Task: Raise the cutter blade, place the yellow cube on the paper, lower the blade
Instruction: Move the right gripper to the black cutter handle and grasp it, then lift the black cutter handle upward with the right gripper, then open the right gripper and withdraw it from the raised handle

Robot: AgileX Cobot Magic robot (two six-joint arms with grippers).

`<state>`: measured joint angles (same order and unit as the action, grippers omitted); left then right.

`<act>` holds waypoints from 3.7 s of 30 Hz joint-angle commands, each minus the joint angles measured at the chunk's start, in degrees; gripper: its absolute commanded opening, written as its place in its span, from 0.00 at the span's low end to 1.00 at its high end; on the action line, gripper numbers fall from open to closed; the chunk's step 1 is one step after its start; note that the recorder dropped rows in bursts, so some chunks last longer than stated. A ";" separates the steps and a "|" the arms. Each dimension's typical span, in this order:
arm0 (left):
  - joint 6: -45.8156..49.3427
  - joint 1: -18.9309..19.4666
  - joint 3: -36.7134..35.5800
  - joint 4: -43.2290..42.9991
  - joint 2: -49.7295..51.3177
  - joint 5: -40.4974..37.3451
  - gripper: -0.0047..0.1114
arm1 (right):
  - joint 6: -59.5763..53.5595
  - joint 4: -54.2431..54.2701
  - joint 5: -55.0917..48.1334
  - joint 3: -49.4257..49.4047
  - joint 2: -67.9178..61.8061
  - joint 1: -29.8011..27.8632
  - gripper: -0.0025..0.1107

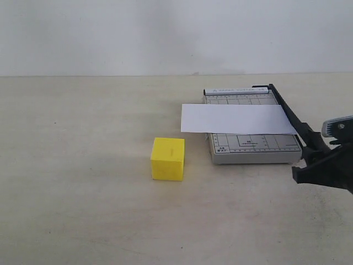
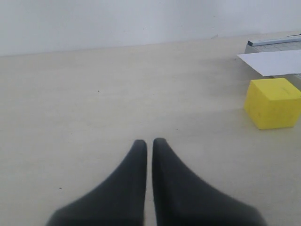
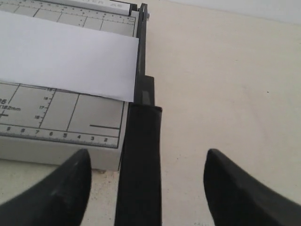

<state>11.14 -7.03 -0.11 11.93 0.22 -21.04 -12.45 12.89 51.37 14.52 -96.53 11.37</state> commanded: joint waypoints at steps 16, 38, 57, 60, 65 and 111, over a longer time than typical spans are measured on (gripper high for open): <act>-0.44 0.07 0.11 0.25 -0.22 0.42 0.08 | 2.03 0.33 9.44 0.26 -0.10 0.00 0.02; -0.44 0.07 0.11 0.25 -0.22 0.42 0.08 | 4.47 -7.22 18.59 1.19 3.38 0.00 0.02; -0.44 0.07 0.11 0.25 -0.22 0.42 0.08 | 2.93 -5.81 18.59 1.19 10.16 0.00 0.03; -0.44 0.07 0.11 0.25 -0.22 0.42 0.08 | 2.93 -3.63 17.62 1.19 10.16 0.00 0.12; -0.44 0.07 0.11 0.25 -0.22 0.42 0.08 | 2.93 -2.85 16.32 1.19 10.16 0.00 0.41; -0.66 0.07 0.11 31.16 -0.22 10.55 0.08 | -5.18 12.87 0.88 -14.09 40.70 0.00 0.02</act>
<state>10.97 -7.03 -0.11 42.03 0.22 -13.28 -10.49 23.23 59.63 0.33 -56.13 11.40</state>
